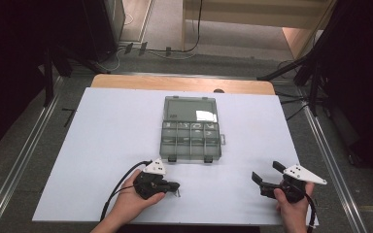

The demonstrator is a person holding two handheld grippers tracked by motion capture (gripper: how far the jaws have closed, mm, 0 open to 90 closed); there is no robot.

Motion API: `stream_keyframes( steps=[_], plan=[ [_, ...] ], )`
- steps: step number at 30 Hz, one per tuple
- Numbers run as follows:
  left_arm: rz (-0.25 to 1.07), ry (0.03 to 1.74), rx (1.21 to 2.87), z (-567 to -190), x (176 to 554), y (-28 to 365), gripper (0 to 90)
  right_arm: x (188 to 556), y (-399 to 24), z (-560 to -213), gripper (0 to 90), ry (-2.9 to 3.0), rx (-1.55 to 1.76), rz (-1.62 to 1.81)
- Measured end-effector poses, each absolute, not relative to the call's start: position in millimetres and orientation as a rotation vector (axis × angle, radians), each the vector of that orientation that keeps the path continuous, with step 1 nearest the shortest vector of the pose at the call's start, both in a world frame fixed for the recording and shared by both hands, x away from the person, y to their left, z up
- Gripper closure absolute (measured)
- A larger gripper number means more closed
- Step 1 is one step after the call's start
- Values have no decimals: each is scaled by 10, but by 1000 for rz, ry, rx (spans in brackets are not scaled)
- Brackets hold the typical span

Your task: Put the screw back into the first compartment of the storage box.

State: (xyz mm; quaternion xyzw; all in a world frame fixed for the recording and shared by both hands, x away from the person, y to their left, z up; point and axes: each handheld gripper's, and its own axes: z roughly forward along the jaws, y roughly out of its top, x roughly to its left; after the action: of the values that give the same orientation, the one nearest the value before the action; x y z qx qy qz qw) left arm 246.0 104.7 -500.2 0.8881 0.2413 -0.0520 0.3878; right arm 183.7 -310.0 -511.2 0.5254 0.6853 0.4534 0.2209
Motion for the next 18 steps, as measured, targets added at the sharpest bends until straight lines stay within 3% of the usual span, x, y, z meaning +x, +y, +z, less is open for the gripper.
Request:
stream_keyframes(
  steps=[18],
  plan=[
    [-113,549,2290,-4996,2376,943,896,1840,-3107,-5120,70,1895,1451,1251]
  ],
)
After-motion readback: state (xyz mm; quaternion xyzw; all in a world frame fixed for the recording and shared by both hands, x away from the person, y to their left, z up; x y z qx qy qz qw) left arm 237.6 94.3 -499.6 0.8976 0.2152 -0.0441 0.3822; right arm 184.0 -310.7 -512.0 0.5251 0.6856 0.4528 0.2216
